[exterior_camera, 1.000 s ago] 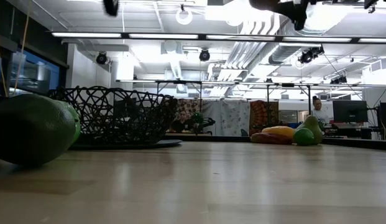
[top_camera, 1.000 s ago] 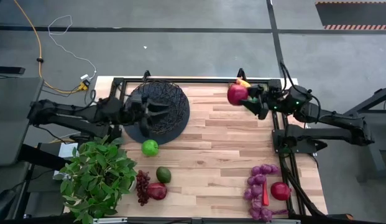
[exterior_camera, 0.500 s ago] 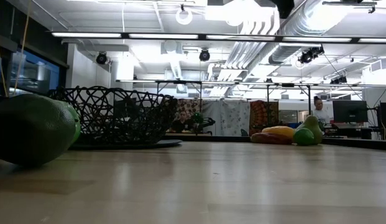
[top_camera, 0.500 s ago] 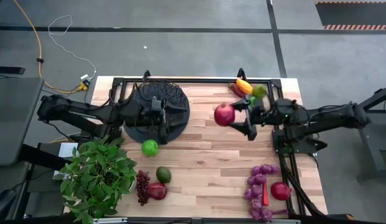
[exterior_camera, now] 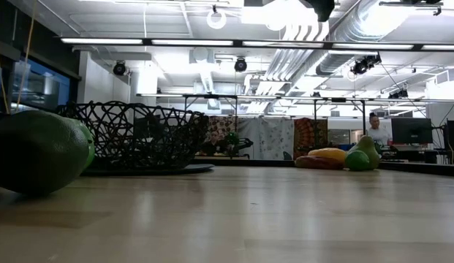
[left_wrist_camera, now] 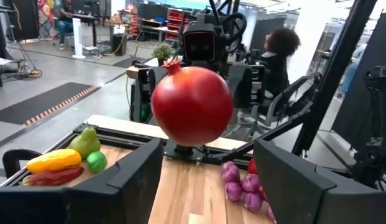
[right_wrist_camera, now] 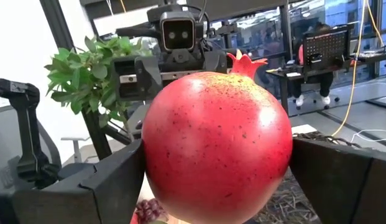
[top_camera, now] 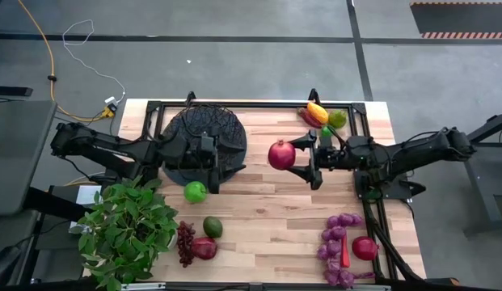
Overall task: Build produce basket
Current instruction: Put the top pomegranate into the wire basket
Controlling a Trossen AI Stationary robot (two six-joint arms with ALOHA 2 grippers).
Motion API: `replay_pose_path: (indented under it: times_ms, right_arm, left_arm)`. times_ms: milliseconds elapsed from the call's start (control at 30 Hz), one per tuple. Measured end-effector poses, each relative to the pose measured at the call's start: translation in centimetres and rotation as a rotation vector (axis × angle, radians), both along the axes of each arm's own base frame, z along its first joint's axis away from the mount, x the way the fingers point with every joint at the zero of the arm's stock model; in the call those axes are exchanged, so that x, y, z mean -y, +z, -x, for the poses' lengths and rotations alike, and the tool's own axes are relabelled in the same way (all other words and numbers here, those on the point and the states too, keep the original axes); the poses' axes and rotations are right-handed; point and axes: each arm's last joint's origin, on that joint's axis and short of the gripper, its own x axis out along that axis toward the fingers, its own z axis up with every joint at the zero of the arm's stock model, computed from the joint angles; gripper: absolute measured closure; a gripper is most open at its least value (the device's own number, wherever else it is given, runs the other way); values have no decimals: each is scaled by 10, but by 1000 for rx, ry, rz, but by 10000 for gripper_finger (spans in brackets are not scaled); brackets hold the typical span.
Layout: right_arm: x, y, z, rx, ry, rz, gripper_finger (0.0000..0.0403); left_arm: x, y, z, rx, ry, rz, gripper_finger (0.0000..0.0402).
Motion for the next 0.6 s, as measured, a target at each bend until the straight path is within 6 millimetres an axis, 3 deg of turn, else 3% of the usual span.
replay_pose_path:
  times_ms: [600]
  right_arm:
    - [0, 3, -1, 39, 1, -5, 66]
  left_arm:
    - [-1, -1, 0, -8, 23, 26, 158]
